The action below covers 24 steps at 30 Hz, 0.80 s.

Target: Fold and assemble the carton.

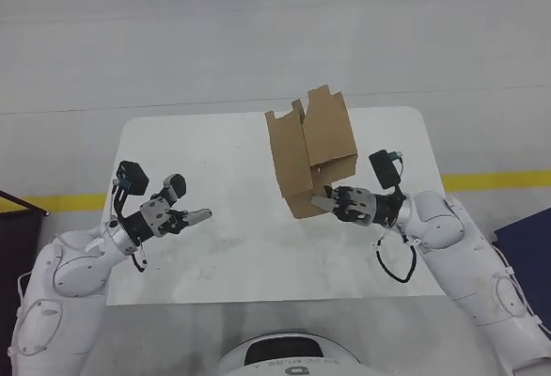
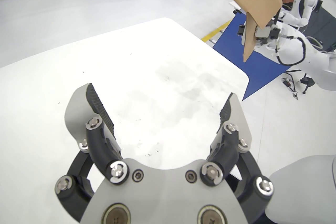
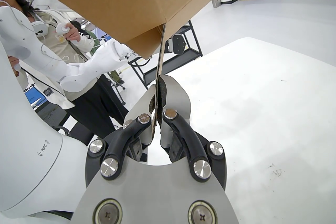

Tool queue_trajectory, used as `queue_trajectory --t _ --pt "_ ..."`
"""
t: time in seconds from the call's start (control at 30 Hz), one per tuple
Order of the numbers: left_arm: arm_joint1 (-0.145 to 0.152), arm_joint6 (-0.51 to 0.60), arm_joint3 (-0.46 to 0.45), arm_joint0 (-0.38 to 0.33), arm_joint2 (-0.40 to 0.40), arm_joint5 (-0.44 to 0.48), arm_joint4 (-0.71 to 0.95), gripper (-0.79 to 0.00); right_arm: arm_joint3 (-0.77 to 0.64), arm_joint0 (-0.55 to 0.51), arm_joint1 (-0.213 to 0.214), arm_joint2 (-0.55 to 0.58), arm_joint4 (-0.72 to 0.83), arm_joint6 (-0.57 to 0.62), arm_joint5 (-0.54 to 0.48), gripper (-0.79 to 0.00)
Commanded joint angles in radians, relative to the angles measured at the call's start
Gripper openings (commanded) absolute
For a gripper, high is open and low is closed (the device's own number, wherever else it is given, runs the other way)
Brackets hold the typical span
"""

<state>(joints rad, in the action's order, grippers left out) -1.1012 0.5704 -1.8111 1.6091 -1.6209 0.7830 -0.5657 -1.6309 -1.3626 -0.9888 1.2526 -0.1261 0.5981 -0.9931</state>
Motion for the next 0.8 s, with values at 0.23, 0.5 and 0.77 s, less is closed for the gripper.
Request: queue_trajectory --t 0.23,0.5,0.77 --pt "0.020 0.329 0.099 -0.064 0.116 -0.060 0.703 0.000 -0.014 -0.004 -0.001 -0.019 -0.033 0.001 0.007 -0.785" --pt "0.032 0.965 0.277 -0.331 0.219 -0.499 1.548 0.000 -0.013 0.004 -0.002 -0.047 -0.080 -0.013 -0.018 -0.785" --pt "0.013 0.895 0.308 -0.397 0.320 -0.428 1.401 0.000 -0.033 -0.013 0.003 -0.050 -0.100 -0.042 -0.019 -0.785"
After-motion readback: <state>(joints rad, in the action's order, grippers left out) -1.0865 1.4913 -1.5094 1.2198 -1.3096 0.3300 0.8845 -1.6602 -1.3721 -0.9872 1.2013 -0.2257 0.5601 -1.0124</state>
